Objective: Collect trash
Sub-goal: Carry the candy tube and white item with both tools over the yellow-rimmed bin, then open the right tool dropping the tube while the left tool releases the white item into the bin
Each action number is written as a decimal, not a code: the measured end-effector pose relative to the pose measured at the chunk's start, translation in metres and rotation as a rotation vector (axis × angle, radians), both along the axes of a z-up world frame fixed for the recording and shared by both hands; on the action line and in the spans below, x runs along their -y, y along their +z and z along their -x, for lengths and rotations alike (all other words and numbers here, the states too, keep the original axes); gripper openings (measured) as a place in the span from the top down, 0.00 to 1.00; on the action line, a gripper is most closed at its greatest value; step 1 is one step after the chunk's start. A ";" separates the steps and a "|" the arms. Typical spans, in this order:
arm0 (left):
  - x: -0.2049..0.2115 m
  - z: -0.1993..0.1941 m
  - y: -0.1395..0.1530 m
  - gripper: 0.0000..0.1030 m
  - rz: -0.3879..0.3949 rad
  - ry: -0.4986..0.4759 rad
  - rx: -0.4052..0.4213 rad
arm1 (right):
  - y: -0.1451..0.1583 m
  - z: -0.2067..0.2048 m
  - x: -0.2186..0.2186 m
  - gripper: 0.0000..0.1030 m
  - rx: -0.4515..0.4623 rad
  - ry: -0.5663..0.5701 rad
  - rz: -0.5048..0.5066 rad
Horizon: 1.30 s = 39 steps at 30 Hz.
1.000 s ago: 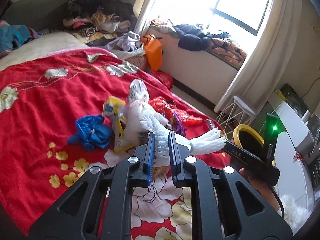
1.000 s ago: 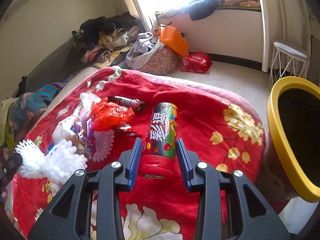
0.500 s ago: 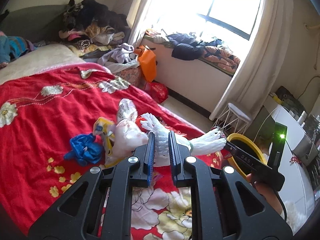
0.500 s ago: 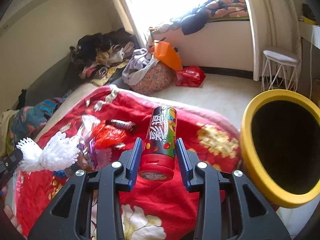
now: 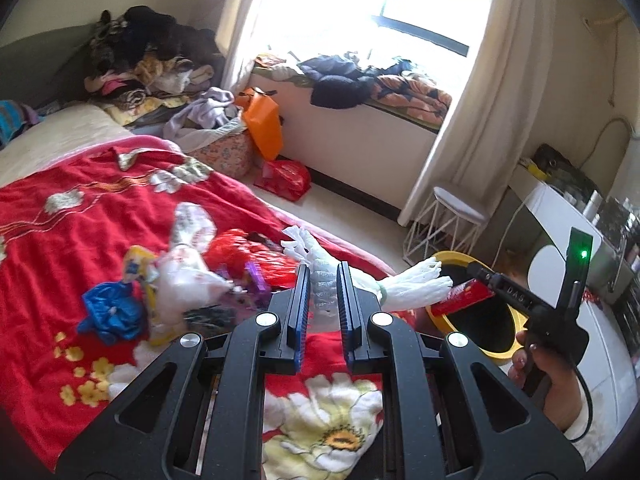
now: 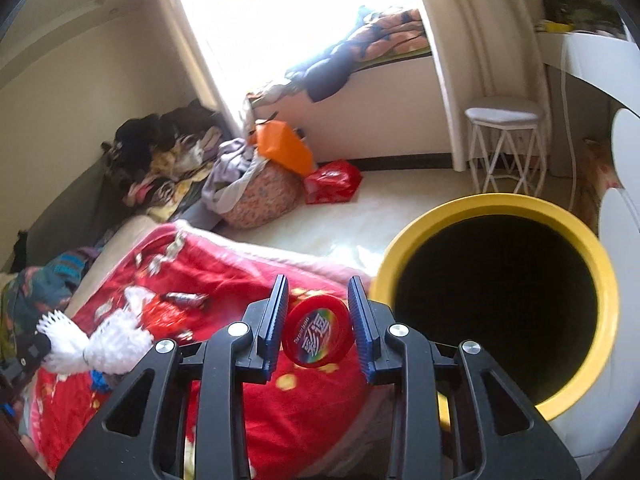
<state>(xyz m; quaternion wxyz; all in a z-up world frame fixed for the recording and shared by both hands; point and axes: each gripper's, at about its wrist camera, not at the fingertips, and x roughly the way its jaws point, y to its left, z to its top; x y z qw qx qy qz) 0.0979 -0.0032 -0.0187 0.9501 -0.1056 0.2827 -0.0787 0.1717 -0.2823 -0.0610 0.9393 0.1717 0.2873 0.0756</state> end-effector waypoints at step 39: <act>0.169 -0.083 -0.047 0.13 -0.080 -0.278 -0.065 | -0.037 0.008 0.134 0.40 -0.053 -0.328 -0.121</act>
